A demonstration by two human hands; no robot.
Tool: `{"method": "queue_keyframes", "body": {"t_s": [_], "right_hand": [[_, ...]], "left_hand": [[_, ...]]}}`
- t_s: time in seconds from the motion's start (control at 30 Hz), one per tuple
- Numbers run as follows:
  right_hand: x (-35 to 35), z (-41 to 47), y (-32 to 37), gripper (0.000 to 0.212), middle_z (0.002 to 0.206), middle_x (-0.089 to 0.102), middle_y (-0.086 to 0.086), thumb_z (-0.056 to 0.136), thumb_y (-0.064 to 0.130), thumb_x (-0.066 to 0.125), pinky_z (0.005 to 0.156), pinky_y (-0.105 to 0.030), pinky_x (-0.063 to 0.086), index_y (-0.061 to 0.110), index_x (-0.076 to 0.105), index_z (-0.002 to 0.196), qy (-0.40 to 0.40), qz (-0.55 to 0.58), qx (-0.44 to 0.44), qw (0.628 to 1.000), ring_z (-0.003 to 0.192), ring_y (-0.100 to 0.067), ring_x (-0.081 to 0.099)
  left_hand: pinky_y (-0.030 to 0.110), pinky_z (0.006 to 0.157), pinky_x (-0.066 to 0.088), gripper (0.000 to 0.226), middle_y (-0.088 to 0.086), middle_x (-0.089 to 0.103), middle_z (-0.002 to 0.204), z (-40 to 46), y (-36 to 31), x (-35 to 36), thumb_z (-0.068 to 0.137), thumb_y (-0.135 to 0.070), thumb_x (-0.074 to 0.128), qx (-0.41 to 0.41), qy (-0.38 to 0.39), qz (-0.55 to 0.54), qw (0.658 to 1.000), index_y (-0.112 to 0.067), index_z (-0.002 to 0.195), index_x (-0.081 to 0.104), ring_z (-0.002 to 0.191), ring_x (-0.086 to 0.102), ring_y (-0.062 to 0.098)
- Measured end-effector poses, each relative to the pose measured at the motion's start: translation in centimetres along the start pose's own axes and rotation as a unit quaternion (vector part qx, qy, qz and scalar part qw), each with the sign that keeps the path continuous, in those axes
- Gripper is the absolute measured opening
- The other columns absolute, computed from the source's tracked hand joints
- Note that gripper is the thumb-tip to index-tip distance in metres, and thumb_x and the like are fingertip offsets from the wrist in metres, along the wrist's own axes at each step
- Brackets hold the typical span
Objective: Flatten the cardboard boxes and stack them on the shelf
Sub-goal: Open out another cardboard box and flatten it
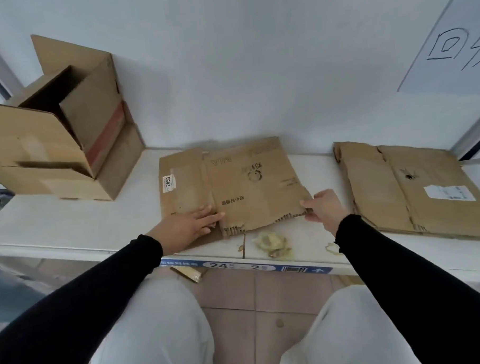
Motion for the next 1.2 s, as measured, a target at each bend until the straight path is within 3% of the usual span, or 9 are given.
{"method": "queue_keyframes", "body": {"t_s": [0.2,0.33,0.47,0.6,0.83,0.97,1.03,1.1,1.2], "right_hand": [[0.3,1.7,-0.1,0.021,0.1,0.073,-0.02,0.088,0.021,0.077,0.067,-0.034,0.051,0.007,0.062,0.088,0.066,-0.271,-0.035,0.96,0.077,-0.023,0.063],[1.9,2.2,4.6,0.059,0.126,0.057,-0.011,0.09,0.043,0.07,0.084,-0.035,0.045,0.01,0.051,0.134,0.019,-0.472,-0.161,0.867,0.113,-0.028,0.053],[9.5,0.4,7.5,0.059,0.169,0.016,-0.003,0.107,0.045,0.037,0.124,-0.045,0.018,0.026,0.021,0.161,0.096,-0.48,-0.36,0.794,0.155,-0.024,0.014],[14.4,2.4,2.6,0.073,0.168,-0.017,0.004,0.104,0.063,0.018,0.126,-0.053,-0.004,0.029,-0.008,0.162,0.2,-0.583,-0.316,0.721,0.154,-0.018,-0.018],[15.2,3.7,0.5,0.084,0.169,-0.017,0.006,0.096,0.076,0.021,0.124,-0.05,-0.013,0.031,-0.004,0.162,0.194,-0.579,-0.318,0.725,0.153,-0.015,-0.022],[14.8,4.6,5.2,0.064,0.164,0.029,-0.002,0.095,0.069,0.043,0.121,-0.047,0.023,0.022,0.048,0.138,0.094,-0.513,-0.356,0.775,0.148,-0.025,0.029],[14.5,7.1,6.5,0.069,0.168,0.018,-0.004,0.101,0.063,0.038,0.122,-0.043,0.022,0.019,0.033,0.154,0.064,-0.472,-0.331,0.815,0.152,-0.024,0.022],[15.2,10.0,6.3,0.075,0.171,-0.004,-0.004,0.104,0.061,0.024,0.127,-0.041,0.004,0.018,0.007,0.163,0.068,-0.516,-0.311,0.795,0.157,-0.02,-0.002],[15.7,12.5,5.3,0.078,0.17,-0.007,-0.004,0.104,0.063,0.014,0.127,-0.039,-0.005,0.014,-0.002,0.163,0.053,-0.556,-0.302,0.773,0.156,-0.017,-0.01]], "left_hand": [[0.032,0.124,0.015,0.062,-0.01,0.0,0.168,0.8,0.3,2.3,0.097,-0.067,0.013,0.009,0.081,-0.005,0.997,-0.052,0.155,-0.004,0.155,-0.004,0.011],[0.033,0.124,0.014,0.066,-0.016,0.012,0.167,1.0,1.9,0.6,0.096,-0.074,0.018,-0.047,0.008,-0.112,0.993,-0.048,0.157,0.015,0.154,0.009,0.007],[0.038,0.123,-0.009,0.068,-0.006,-0.019,0.166,3.8,5.4,0.6,0.097,-0.072,0.004,-0.129,-0.042,-0.105,0.985,-0.043,0.158,-0.006,0.153,-0.017,0.015],[0.045,0.123,-0.015,0.08,0.002,-0.03,0.163,5.5,7.1,3.5,0.084,-0.085,-0.004,-0.17,0.001,-0.069,0.983,-0.048,0.153,-0.021,0.149,-0.031,0.019],[0.05,0.124,-0.006,0.083,0.001,-0.012,0.169,6.2,7.5,4.9,0.083,-0.088,0.006,-0.177,-0.017,-0.045,0.983,-0.05,0.156,-0.01,0.154,-0.017,0.02],[0.048,0.118,0.023,0.084,0.007,0.034,0.155,7.2,9.4,1.3,0.086,-0.084,0.013,-0.193,-0.113,-0.085,0.971,-0.035,0.15,0.037,0.144,0.028,0.027],[0.049,0.12,0.019,0.084,0.009,0.026,0.162,8.3,11.8,0.9,0.09,-0.08,0.015,-0.241,-0.133,-0.102,0.956,-0.031,0.155,0.032,0.149,0.021,0.028],[0.046,0.125,0.0,0.083,0.004,-0.001,0.17,9.7,13.9,2.1,0.092,-0.08,0.015,-0.276,-0.087,-0.089,0.953,-0.036,0.161,0.007,0.156,-0.004,0.024],[0.041,0.125,-0.008,0.084,0.0,-0.011,0.169,10.5,15.0,3.2,0.088,-0.085,0.01,-0.291,-0.078,-0.066,0.951,-0.042,0.159,-0.005,0.155,-0.012,0.019]]}}
Point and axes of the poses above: each hand's wrist, its own z-axis towards the middle knuckle, its own x-axis out of the palm, y = z × x, the point moved 8 cm from there along z, towards the middle knuckle
